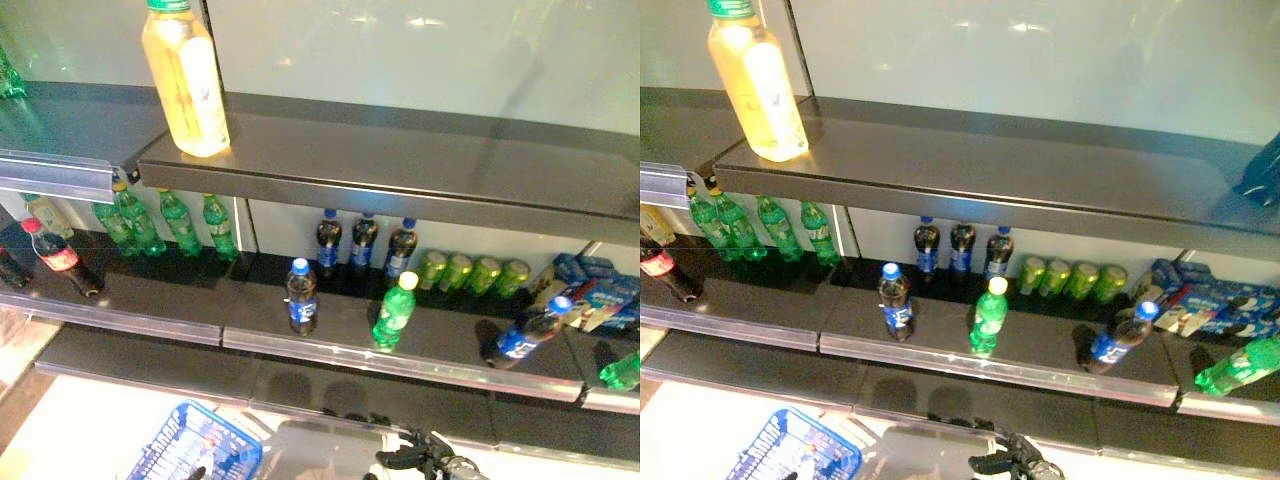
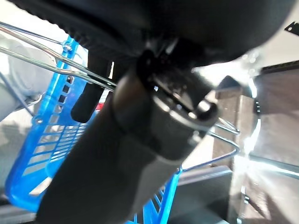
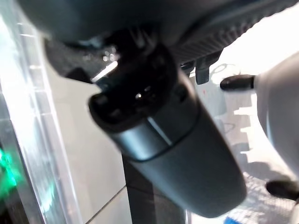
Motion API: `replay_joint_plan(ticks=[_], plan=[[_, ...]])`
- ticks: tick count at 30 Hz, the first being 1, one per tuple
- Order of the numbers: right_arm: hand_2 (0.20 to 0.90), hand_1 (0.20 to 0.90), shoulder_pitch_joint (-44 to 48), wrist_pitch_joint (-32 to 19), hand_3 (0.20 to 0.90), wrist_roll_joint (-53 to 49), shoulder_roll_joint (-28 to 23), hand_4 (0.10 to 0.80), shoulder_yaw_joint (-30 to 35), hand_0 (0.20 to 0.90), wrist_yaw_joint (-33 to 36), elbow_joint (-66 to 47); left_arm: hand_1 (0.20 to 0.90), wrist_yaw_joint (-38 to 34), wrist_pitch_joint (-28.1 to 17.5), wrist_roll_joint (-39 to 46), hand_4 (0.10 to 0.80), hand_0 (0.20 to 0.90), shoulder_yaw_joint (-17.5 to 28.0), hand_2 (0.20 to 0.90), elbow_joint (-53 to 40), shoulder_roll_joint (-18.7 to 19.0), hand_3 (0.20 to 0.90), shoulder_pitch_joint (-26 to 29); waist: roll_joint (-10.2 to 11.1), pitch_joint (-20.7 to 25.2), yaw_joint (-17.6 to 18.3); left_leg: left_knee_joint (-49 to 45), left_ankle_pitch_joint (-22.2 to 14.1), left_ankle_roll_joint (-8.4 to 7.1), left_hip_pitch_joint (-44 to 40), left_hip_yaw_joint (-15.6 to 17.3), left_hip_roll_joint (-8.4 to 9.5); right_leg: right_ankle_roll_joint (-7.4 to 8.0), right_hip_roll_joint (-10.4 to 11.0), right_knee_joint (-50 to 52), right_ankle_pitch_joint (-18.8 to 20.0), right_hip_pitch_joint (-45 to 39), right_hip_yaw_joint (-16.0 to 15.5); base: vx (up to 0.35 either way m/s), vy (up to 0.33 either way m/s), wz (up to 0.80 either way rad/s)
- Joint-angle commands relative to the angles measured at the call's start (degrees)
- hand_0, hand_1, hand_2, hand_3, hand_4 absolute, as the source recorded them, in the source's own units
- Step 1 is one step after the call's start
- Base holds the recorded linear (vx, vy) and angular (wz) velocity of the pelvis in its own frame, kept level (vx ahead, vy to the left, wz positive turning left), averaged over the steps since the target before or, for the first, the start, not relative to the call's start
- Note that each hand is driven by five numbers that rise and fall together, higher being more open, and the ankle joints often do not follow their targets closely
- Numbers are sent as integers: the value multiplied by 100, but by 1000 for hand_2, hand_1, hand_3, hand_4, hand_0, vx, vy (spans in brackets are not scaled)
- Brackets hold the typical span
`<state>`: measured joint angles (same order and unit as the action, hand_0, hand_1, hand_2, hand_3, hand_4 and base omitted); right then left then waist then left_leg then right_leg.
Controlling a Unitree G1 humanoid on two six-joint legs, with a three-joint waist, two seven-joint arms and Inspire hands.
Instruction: Pick up the drink and place into the basket.
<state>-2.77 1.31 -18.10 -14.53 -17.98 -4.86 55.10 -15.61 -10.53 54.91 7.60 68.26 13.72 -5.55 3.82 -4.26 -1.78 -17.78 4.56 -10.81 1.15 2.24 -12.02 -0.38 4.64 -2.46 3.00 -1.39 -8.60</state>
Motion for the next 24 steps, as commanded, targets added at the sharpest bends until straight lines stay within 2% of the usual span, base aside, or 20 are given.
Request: replay_joint_plan(ticks=[1,2,3,4,6,9,12,13,14,17,18,20,22,24], plan=[[900,900,399,-312,900,-1,-120,800,34,900,-171,-9,300,142,-360,-30,100,300,-178,300,-499,-329,200,-3,-284,-122,-12,632,-369,788,43,322,1212,435,161,231,-51,-120,-188,146,-78,-13],[900,900,406,-324,900,9,-119,800,28,900,-181,13,300,151,-370,-8,100,300,-177,300,-490,-334,200,-16,-303,-125,-17,695,-402,804,14,314,1267,434,133,243,-65,-123,-181,124,-73,-13],[900,900,421,-346,900,46,-96,800,13,900,-175,43,300,207,-420,44,100,300,-170,300,-445,-350,200,-51,-355,-121,-28,892,-470,850,-35,258,1436,431,39,280,-97,-106,-129,182,-86,-10],[900,900,413,-352,900,68,-34,800,-12,900,-85,1,300,282,-495,111,100,300,-155,300,-415,-374,200,-75,-461,-122,-65,1284,-455,912,-75,146,1709,406,-156,416,-208,-88,-92,214,-99,-6],[900,900,415,-329,900,21,21,800,-45,900,69,-116,300,348,-532,142,100,300,-158,300,-336,-358,200,-99,-496,-129,-144,1443,-370,948,-2,-131,1898,364,-319,605,-349,-110,-46,196,-75,-26],[900,900,502,-283,900,-40,78,800,-81,900,135,-140,300,391,-573,237,100,300,-60,300,-193,-348,200,-132,-487,-116,-160,1434,-454,1058,-88,-368,1922,287,-448,970,-607,-43,58,131,-28,-11],[900,900,514,-307,900,-110,237,800,-142,900,202,-290,300,204,-518,240,100,300,23,300,-131,-218,200,-39,-425,-127,25,1529,-547,1240,-373,-142,1861,708,-585,2989,-46,720,96,169,-73,-15],[900,900,510,-331,900,-107,247,800,-211,900,206,-355,300,160,-432,239,100,300,-6,300,-168,-110,200,28,-453,-155,101,1567,-606,1264,-481,-21,1748,844,-516,3800,145,1179,153,109,-101,-27],[900,900,512,-283,900,-171,236,800,-242,900,232,-395,300,130,-384,289,100,300,-59,300,-196,-58,200,107,-467,-166,136,1571,-651,1274,-543,45,1683,827,-351,3843,126,1279,100,105,-136,-24],[900,900,520,-314,900,-128,279,800,-203,900,236,-298,300,151,-474,362,100,300,-106,300,-332,-81,200,341,-492,-149,87,1522,-689,1187,-539,148,1494,731,559,2557,213,926,-69,81,-235,10],[900,900,508,-352,900,-97,315,800,-205,900,219,-253,300,186,-514,308,100,300,-84,300,-349,-89,200,402,-487,-168,74,1519,-717,1151,-573,174,1446,749,777,1994,360,769,-59,76,-338,31],[900,900,496,-323,900,35,346,800,-222,900,184,-250,300,205,-554,321,100,300,-76,300,-378,-64,200,443,-472,-178,85,1510,-756,1058,-633,264,1340,881,1058,1433,774,636,69,44,-338,15],[900,900,502,-210,900,124,338,800,-245,900,105,-199,300,158,-485,326,100,300,-74,300,-380,16,200,466,-483,-150,50,1467,-763,951,-661,327,1126,909,1034,996,415,295,-4,31,-390,-9],[900,900,512,42,900,186,281,800,-358,900,4,-212,300,66,-479,260,100,300,-35,300,-379,-43,200,425,-425,-109,22,1410,-636,796,-625,430,869,868,786,688,80,-40,-89,-11,-429,-17]])
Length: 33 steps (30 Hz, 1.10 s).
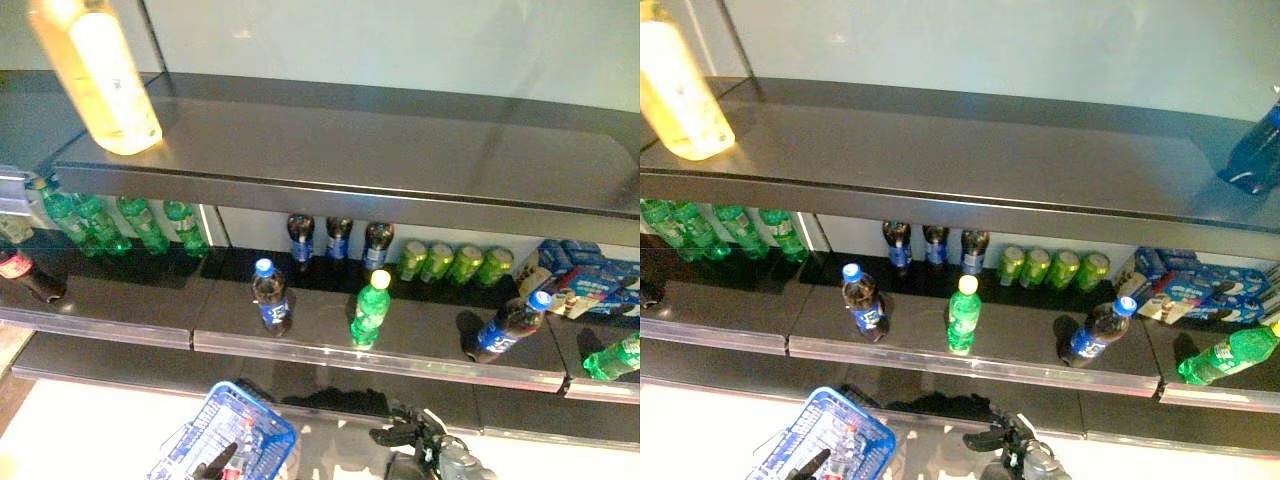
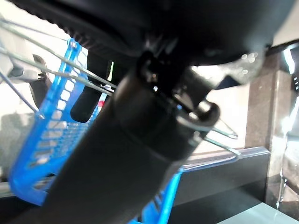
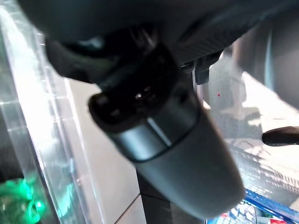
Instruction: Pick up the drink and place into the basket.
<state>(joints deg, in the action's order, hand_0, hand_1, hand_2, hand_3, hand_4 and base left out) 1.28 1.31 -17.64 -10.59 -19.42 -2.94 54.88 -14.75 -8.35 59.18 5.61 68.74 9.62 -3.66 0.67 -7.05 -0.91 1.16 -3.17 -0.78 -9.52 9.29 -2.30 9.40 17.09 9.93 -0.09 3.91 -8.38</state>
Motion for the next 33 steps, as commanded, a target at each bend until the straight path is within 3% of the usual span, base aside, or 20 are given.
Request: replay_joint_plan(ticks=[1,6,8,11,13,16,18,20,22,24,26,28,30,33], plan=[[900,900,114,-4,900,136,-145,800,-244,900,-246,-142,300,4,-705,-184,100,300,122,300,-395,358,200,229,-90,179,-59,-464,161,-248,442,-247,-169,-150,-541,-613,320,-615,-95,-34,-365,-44],[900,900,10,108,900,0,-286,800,-161,900,-262,-194,300,62,-666,-217,100,300,144,300,-241,197,200,74,3,209,-20,-464,219,-319,475,-345,-193,-323,-774,-956,310,-795,-41,-42,-187,-43],[900,900,-12,-8,900,189,-382,800,-128,900,-377,-137,300,254,-745,4,100,300,178,300,-164,98,200,-113,27,195,-28,-556,185,-338,507,-941,-159,-382,-859,-1026,318,-751,298,-85,19,-43],[900,900,0,-38,900,121,-426,800,-76,900,-379,-226,300,196,-761,11,100,300,149,300,-249,-8,200,-165,30,173,0,-483,176,-370,419,-1169,-234,-377,-885,-1102,330,-742,560,-84,92,-97],[900,900,-2,-87,900,-65,-430,800,11,900,-288,-237,300,61,-637,-163,100,300,121,300,-314,-30,200,-74,16,190,101,-264,158,-397,307,-934,-352,-304,-822,-1227,377,-750,579,-145,261,-97],[900,900,-12,-150,900,-190,-377,800,92,900,-240,-200,300,23,-556,-203,100,300,23,300,-337,32,200,55,-38,159,261,-196,72,-363,256,-784,-302,-143,-714,-1265,539,-613,777,-134,274,-71],[900,900,-40,-264,900,-192,-271,800,141,900,-130,-248,300,103,-490,-166,100,300,-43,300,-365,133,200,180,-70,95,363,-186,-33,-281,235,-663,-145,119,-457,-1482,1003,-336,851,-169,353,-53],[900,900,-42,-270,900,-155,-209,800,125,900,-79,-278,300,133,-488,-124,100,300,-46,300,-372,180,200,177,-62,76,334,-193,-107,-216,236,-569,-45,215,-313,-1493,1206,-135,710,-137,183,-42],[900,900,-30,-228,900,-39,-145,800,89,900,-101,-339,300,170,-508,-54,100,300,24,300,-384,223,200,101,-54,62,232,-174,-152,-156,233,-325,37,274,-185,-1493,1331,29,308,-128,82,-40],[900,900,17,-224,900,4,-92,800,41,900,-116,-340,300,211,-500,-56,100,300,64,300,-399,259,200,45,-37,47,167,-153,-177,-115,220,-201,72,256,-98,-1456,1507,32,139,-104,23,-57],[900,900,68,-215,900,-67,-68,800,2,900,-97,-349,300,229,-475,-38,100,300,25,300,-392,310,200,52,-53,34,178,-183,-129,-37,284,-222,38,162,-132,-817,1325,161,371,-130,-37,-25],[900,900,68,-181,900,-166,-74,800,-26,900,-73,-387,300,137,-446,-26,100,300,-59,300,-388,316,200,134,-82,85,190,-291,-10,7,463,-374,-64,-11,-353,-317,723,75,527,-130,-153,19],[900,900,40,-256,900,-131,-55,800,-43,900,-127,-242,300,72,-460,-117,100,300,-18,300,-286,252,200,219,41,194,100,-471,-10,-51,693,-472,-99,-30,-404,-811,573,-250,416,-73,-276,39],[900,900,64,-272,900,-55,-107,800,-123,900,-82,-234,300,-100,-381,-166,100,300,-38,300,-263,142,200,164,86,187,34,-418,150,-257,641,-562,-312,-81,-545,-972,507,-433,354,-15,-257,5]])
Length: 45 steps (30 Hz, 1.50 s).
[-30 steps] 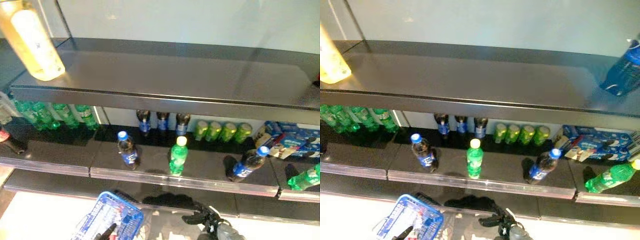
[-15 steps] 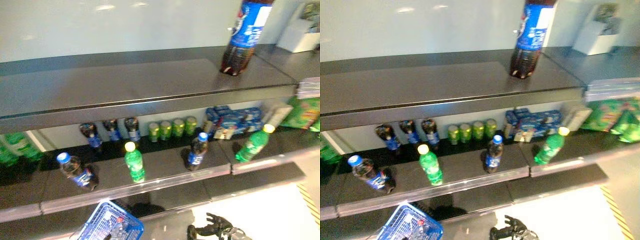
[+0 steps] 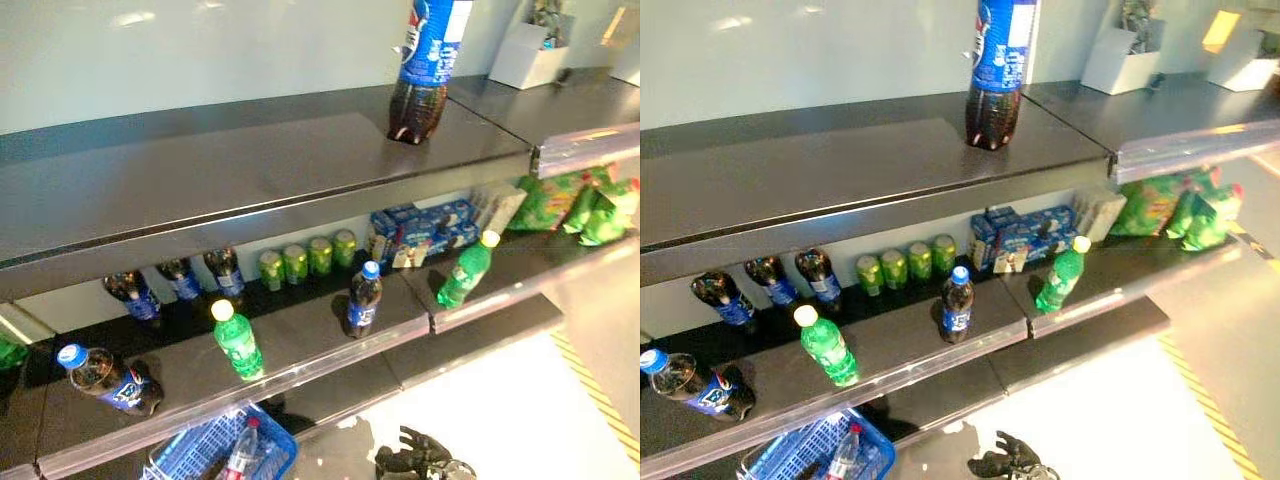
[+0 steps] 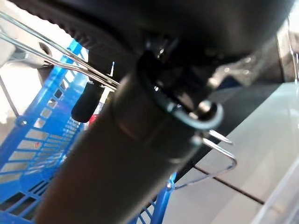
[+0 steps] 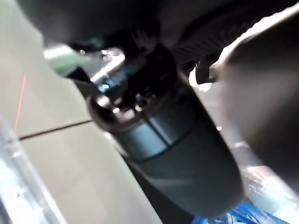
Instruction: Pick up the drink and place into the basket.
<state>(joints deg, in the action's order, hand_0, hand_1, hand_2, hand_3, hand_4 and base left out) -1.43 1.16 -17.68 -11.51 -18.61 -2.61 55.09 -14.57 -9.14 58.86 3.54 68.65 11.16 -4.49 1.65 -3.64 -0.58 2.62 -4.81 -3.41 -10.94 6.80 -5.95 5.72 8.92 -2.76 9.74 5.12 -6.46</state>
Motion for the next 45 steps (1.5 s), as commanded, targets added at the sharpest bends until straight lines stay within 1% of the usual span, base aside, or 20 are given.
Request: replay_joint_plan(ticks=[1,3,6,9,11,12,13,15,17,18,22,24,26,27,31,33,37,41,43,45], plan=[[900,900,324,-236,900,-82,-62,800,-201,900,-91,-337,300,-100,-302,-205,100,300,180,300,-187,-55,200,191,-7,-154,-9,-445,394,-61,702,-322,-21,246,229,194,-493,-678,106,51,-210,-2],[900,900,266,-168,900,1,-145,800,-141,900,13,-526,300,-58,-286,-275,100,300,194,300,-103,-92,200,109,-10,-141,-3,-254,509,-144,595,-341,-118,200,166,98,-540,-842,18,55,-120,6],[900,900,91,-30,900,86,-308,800,-50,900,100,-997,300,11,-259,-208,100,300,211,300,-200,-80,200,28,-29,-124,55,-42,624,-225,481,-329,-197,163,119,63,-605,-972,-98,32,-55,5],[900,900,-106,108,900,100,-490,800,54,900,239,-1648,300,-27,-197,-227,100,300,205,300,-545,-68,200,-48,-28,-114,95,88,675,-248,404,-334,-214,158,108,14,-620,-1063,-172,9,-28,13],[900,900,-170,195,900,49,-612,800,102,900,156,-2058,300,-126,-147,-267,100,300,223,300,-726,-46,200,-102,-13,-112,110,135,687,-251,368,-323,-222,164,103,5,-625,-1091,-182,1,-24,19],[900,900,-248,345,900,-6,-763,800,114,900,55,-2518,300,-173,-104,-297,100,300,251,300,-829,4,200,-145,12,-111,134,149,692,-256,348,-286,-234,163,94,11,-636,-1105,-181,-2,-25,4],[900,900,-316,349,900,35,-877,800,119,900,-59,-2789,300,-176,-82,-281,100,300,271,300,-865,52,200,-177,26,-110,155,150,690,-255,335,-257,-240,161,89,20,-647,-1112,-173,0,0,0],[900,900,-449,309,900,178,-1145,800,126,900,-284,-3302,300,-142,-43,-303,100,300,339,300,-881,140,200,-241,60,-108,194,120,663,-252,325,-197,-246,169,87,29,-666,-1121,-149,0,0,0],[900,900,-584,258,900,155,-1430,800,285,900,-412,-3778,300,-127,-12,-328,100,300,432,300,-904,197,200,-333,96,-90,230,105,635,-241,302,-139,-248,186,89,26,-677,-1134,-119,0,0,0],[900,900,-604,213,900,156,-1487,800,337,900,-448,-3866,300,-124,-9,-329,100,300,445,300,-906,202,200,-350,101,-88,237,102,629,-237,296,-126,-248,189,88,24,-678,-1137,-110,0,0,0],[900,900,-827,190,900,-200,-2024,800,970,900,-1065,-4958,300,-47,-37,-362,100,300,594,300,-843,228,200,-512,149,-54,349,107,569,-195,226,15,-251,217,83,-13,-676,-1146,-8,-2,1,-1],[900,900,-894,90,900,-320,-2169,800,1169,900,-1199,-5294,300,-4,-45,-359,100,300,639,300,-814,242,200,-547,157,-47,384,110,552,-184,210,53,-252,228,83,-21,-673,-1139,31,-14,8,-13],[900,900,-972,0,900,-604,-2338,800,1572,900,-1399,-5790,300,65,-74,-382,100,300,724,300,-777,232,200,-596,163,-30,449,126,529,-175,178,124,-256,244,87,-39,-669,-1132,84,-19,15,-13],[900,900,-981,-35,900,-654,-2353,800,1623,900,-1432,-5843,300,74,-80,-387,100,300,737,300,-774,229,200,-602,164,-27,456,127,526,-174,176,134,-257,245,87,-39,-669,-1129,90,-23,18,-8],[900,900,-1006,-424,900,-1422,-2424,800,2366,900,-1628,-6605,300,233,-139,-466,100,300,914,300,-654,203,200,-610,172,28,576,64,445,-152,186,246,-266,267,92,-5,-697,-1064,185,-29,14,-9],[900,900,-1011,-651,900,-1581,-2372,800,2672,900,-1530,-6803,300,273,-165,-482,100,300,983,300,-589,178,200,-576,165,50,632,45,411,-143,196,291,-268,273,90,-8,-705,-1039,229,-35,18,-18],[900,900,-1059,-918,900,-1850,-2326,800,3103,900,-1265,-7247,300,284,-217,-503,100,300,1044,300,-497,125,200,-584,152,74,701,1,360,-130,202,322,-279,271,81,12,-726,-1005,304,-6,5,-5],[900,900,-990,-1114,900,-1977,-2192,800,3184,900,-1135,-7523,300,282,-263,-490,100,300,1049,300,-390,73,200,-557,142,72,733,-68,320,-124,217,342,-284,259,69,37,-743,-987,362,9,11,-12],[900,900,-906,-1063,900,-2017,-2144,800,3098,900,-1031,-7666,300,261,-271,-484,100,300,1015,300,-382,43,200,-529,133,65,727,-105,302,-122,224,350,-282,250,66,54,-756,-985,375,23,24,-7],[900,900,-770,-999,900,-1947,-2088,800,2833,900,-865,-7842,300,225,-276,-432,100,300,917,300,-423,-3,200,-504,122,52,681,-179,282,-113,263,320,-268,232,64,82,-781,-985,378,37,39,-5]])
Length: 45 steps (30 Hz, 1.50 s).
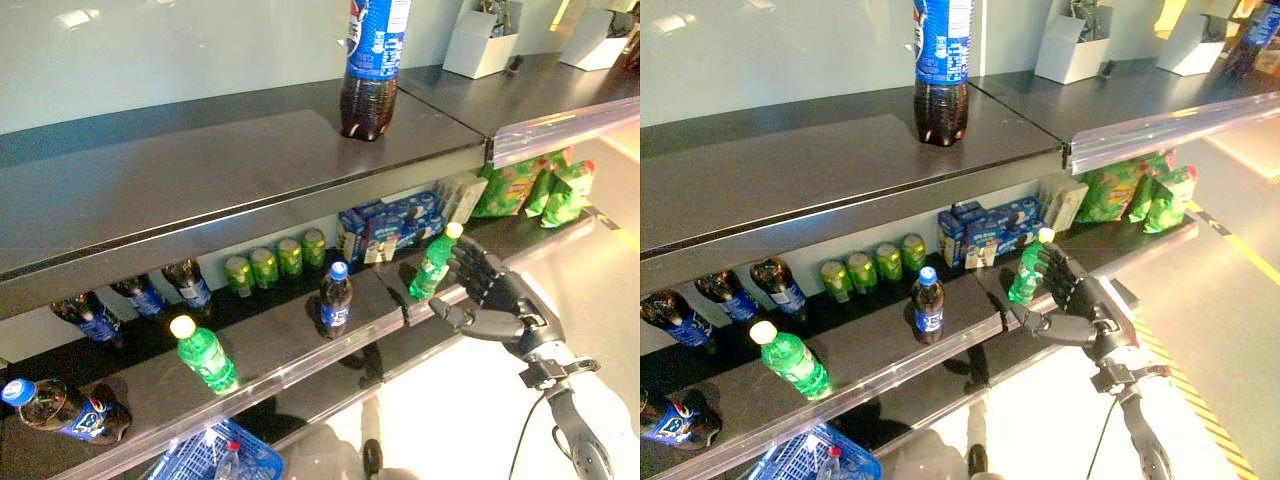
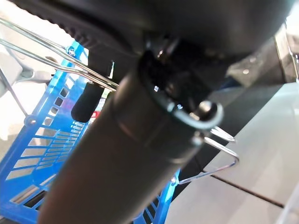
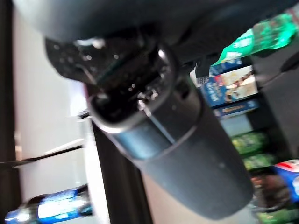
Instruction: Pick up the drink and place into the basket.
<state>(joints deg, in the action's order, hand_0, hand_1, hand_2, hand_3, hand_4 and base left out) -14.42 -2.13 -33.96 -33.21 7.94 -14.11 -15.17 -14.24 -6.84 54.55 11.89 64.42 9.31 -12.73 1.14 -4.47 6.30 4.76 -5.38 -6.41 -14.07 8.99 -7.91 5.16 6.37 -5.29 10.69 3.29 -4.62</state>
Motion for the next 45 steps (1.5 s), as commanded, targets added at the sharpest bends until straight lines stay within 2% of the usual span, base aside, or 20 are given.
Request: replay_joint_plan(ticks=[1,7,12,15,17,21,26,38,45], plan=[[900,900,553,-640,900,-332,94,800,128,900,296,-840,300,189,-508,4,100,300,66,300,-7,173,200,324,173,132,-17,-409,334,187,586,96,-67,286,320,339,-883,-804,193,44,41,-2],[900,900,772,-442,900,-254,157,800,-409,900,476,-888,300,68,-552,36,100,300,-163,300,-215,87,200,319,182,27,-183,-646,303,175,751,-44,-44,251,348,496,-959,-769,94,13,12,0],[900,900,846,-567,900,-401,272,800,-628,900,796,-808,300,-109,-521,45,100,300,-262,300,-317,73,200,296,175,-64,-294,-850,261,169,849,-183,-20,225,369,634,-1034,-780,30,49,14,7],[900,900,856,-688,900,-159,417,800,-760,900,1235,-751,300,-165,-510,68,100,300,-290,300,-340,34,200,228,138,-115,-344,-951,242,173,880,-264,-1,215,373,729,-1083,-788,13,66,26,14],[900,900,836,-838,900,173,531,800,-889,900,1764,-681,300,-207,-507,51,100,300,-335,300,-391,-21,200,149,104,-171,-401,-1057,219,188,919,-338,22,200,387,811,-1122,-790,-15,86,38,5],[900,900,805,-851,900,727,634,800,-1034,900,2504,-563,300,-282,-483,64,100,300,-398,300,-560,-77,200,59,31,-282,-459,-1113,235,210,995,-418,64,211,419,884,-1139,-750,-35,46,39,9],[900,900,907,-887,900,864,634,800,-1181,900,2956,-426,300,-362,-489,165,100,300,-546,300,-793,-91,200,61,-37,-451,-511,-1204,271,221,1180,-504,99,221,458,960,-1127,-617,-42,-3,15,4],[900,900,1221,-876,900,980,520,800,-1545,900,2983,-267,300,-333,-641,361,100,300,-901,300,-1132,-145,200,149,-109,-783,-600,-1483,368,174,1575,-706,106,177,470,1162,-1140,-394,-39,-3,6,3],[900,900,1563,-840,900,1070,432,800,-1733,900,2937,-168,300,-334,-650,513,100,300,-1075,300,-1294,-104,200,299,-109,-1011,-717,-1553,466,136,1815,-929,113,134,446,1289,-1172,-252,-85,-30,13,8]])
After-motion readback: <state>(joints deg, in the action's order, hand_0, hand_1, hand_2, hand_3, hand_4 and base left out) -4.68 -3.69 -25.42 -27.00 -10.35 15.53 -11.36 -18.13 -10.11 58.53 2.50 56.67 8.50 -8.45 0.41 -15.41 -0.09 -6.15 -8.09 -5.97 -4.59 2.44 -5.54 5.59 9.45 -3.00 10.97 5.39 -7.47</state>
